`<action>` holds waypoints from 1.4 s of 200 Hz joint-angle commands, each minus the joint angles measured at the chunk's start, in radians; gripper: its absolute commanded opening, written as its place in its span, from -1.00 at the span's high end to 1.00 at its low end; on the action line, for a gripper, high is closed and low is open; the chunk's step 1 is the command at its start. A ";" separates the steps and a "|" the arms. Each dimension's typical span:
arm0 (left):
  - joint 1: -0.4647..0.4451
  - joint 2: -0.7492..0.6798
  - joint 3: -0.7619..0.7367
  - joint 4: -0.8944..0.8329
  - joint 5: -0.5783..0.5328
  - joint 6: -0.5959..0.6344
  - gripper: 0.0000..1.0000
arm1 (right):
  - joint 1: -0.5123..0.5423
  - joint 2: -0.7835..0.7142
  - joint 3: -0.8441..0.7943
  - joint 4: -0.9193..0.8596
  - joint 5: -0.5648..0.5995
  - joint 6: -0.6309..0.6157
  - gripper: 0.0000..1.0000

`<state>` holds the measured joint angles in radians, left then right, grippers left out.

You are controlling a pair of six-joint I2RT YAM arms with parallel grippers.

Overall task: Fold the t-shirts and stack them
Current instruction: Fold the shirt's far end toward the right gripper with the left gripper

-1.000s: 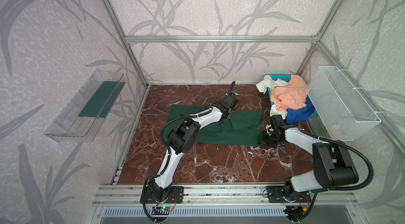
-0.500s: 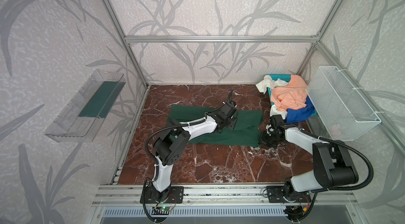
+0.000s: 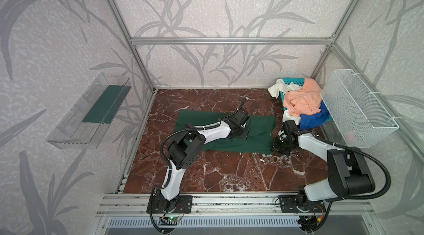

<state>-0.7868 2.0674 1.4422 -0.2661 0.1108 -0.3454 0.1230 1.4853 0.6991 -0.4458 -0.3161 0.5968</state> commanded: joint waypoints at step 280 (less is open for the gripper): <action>-0.012 0.224 0.370 -0.102 -0.062 0.066 1.00 | -0.002 0.005 -0.053 -0.021 0.025 0.009 0.99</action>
<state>-0.8089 2.2734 1.7802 -0.3809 0.0826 -0.3168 0.1230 1.4799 0.6857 -0.4290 -0.3237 0.6014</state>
